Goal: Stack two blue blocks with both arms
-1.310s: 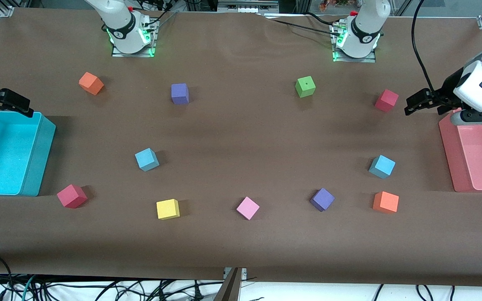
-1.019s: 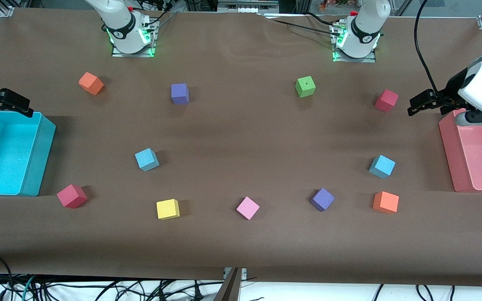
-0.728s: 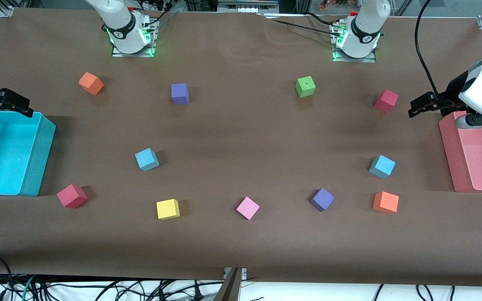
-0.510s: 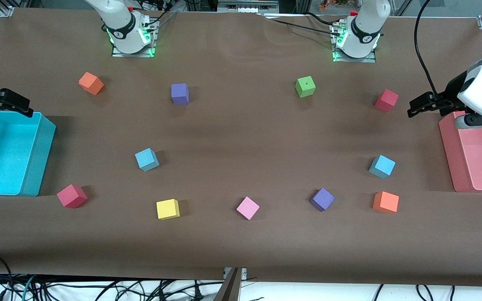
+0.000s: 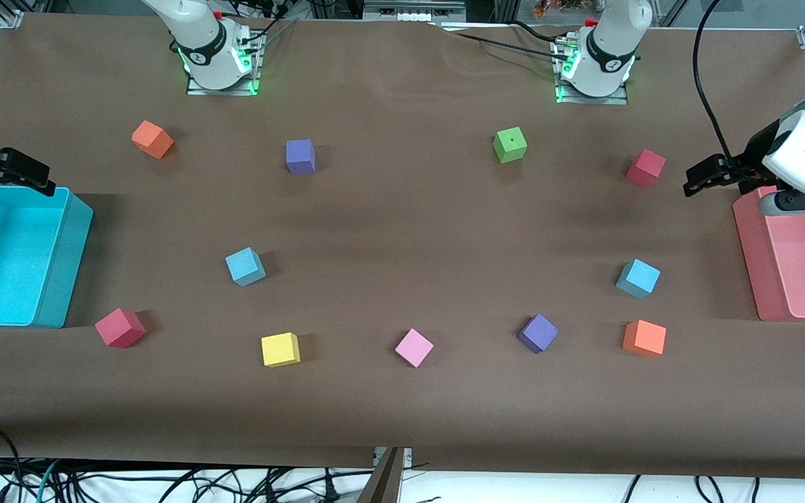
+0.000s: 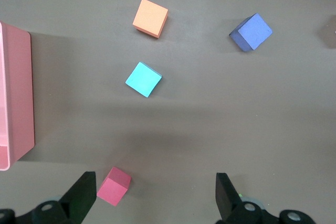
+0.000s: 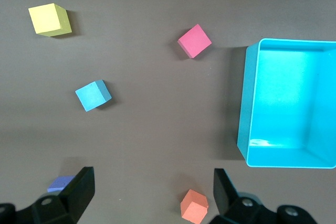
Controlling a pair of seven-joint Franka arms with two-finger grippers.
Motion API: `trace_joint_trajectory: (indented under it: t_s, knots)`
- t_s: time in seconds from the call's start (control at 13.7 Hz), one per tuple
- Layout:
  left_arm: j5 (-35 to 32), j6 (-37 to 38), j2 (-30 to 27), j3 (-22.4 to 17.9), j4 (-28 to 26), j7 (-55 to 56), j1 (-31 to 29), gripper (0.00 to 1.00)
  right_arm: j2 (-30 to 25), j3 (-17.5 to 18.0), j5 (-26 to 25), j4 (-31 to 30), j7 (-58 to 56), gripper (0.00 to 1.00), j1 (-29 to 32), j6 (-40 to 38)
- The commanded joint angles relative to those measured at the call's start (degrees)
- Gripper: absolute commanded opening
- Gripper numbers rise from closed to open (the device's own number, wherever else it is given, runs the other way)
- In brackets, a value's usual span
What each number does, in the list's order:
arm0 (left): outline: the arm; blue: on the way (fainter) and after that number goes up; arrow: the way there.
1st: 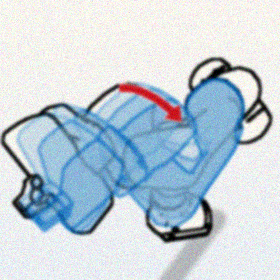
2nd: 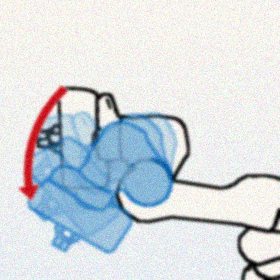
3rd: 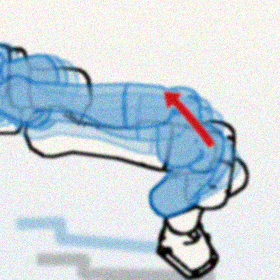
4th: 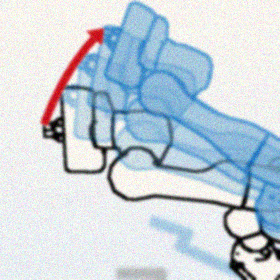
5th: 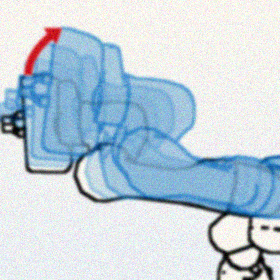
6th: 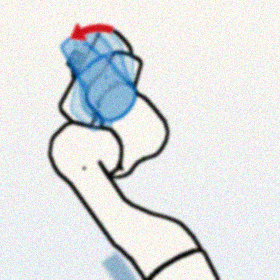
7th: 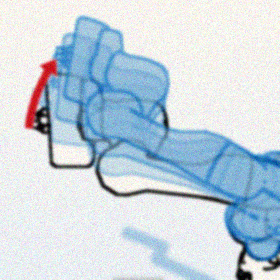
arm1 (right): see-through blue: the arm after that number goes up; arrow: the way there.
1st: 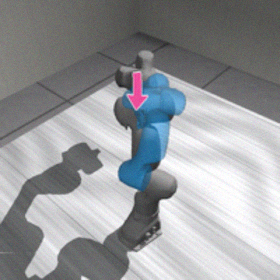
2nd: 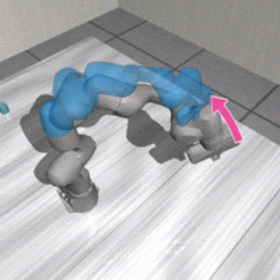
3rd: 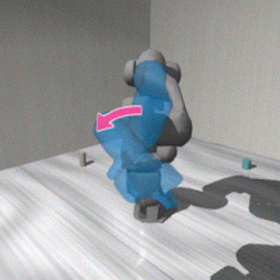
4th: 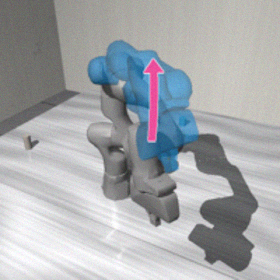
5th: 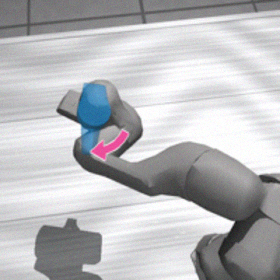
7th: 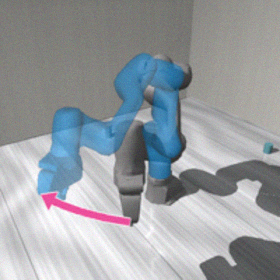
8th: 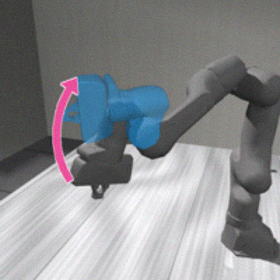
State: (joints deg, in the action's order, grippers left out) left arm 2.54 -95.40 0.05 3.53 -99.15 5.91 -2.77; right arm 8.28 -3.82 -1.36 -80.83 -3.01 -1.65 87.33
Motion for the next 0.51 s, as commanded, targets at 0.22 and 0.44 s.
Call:
trace_joint_trajectory:
  t_s: [0.22, 0.44]
  knots:
    - [-1.14, 0.83, 0.22, 0.33, 1.07, -0.81, 0.48, 1.0, -0.2, 0.3, -0.84, -0.12, -0.59, 1.0, 0.33, -0.58]
    - [-1.14, 0.83, 0.22, 0.42, 1.07, -0.64, 0.57, 1.0, -0.11, 0.3, -0.84, -0.12, -0.59, 1.0, 0.33, -0.58]
